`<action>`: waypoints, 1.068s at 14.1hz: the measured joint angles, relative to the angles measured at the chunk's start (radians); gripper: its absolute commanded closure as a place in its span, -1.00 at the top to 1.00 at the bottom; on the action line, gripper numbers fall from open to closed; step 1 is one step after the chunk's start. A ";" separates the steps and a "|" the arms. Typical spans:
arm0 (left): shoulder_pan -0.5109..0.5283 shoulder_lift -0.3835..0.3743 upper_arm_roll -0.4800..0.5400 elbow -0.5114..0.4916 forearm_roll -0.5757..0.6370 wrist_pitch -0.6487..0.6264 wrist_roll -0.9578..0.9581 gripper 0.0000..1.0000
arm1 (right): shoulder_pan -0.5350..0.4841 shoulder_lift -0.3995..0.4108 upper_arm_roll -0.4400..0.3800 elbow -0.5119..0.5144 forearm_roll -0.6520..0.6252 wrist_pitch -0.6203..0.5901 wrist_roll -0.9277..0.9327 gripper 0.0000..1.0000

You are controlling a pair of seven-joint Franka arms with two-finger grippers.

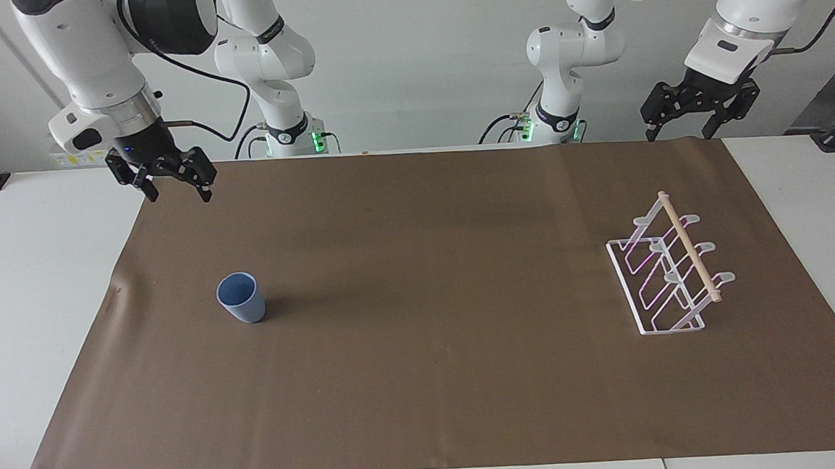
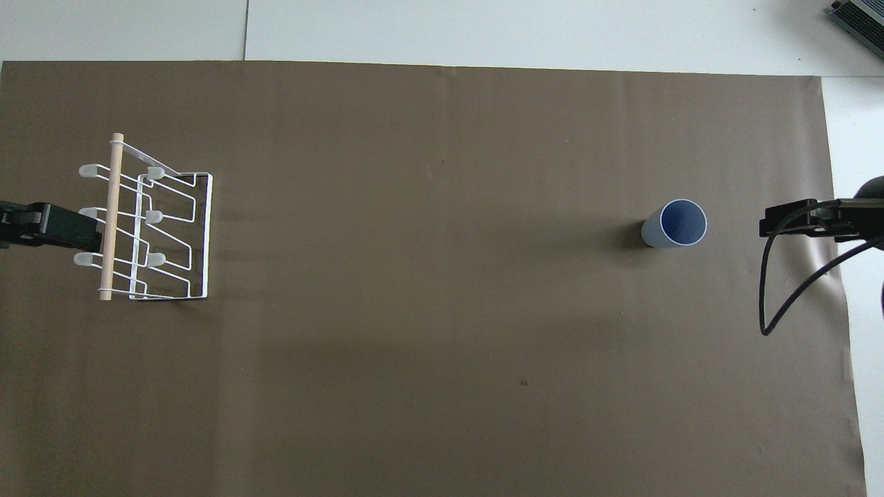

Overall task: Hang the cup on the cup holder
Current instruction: 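Reach the right gripper down to the rim of the blue cup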

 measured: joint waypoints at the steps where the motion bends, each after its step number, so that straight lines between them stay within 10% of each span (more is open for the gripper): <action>1: 0.000 0.004 0.000 0.005 -0.001 0.000 0.000 1.00 | -0.005 0.002 -0.001 -0.037 0.000 0.051 -0.012 1.00; 15: -0.001 0.004 -0.003 -0.004 -0.001 -0.006 0.000 1.00 | 0.001 0.264 0.005 -0.127 0.027 0.460 -0.144 1.00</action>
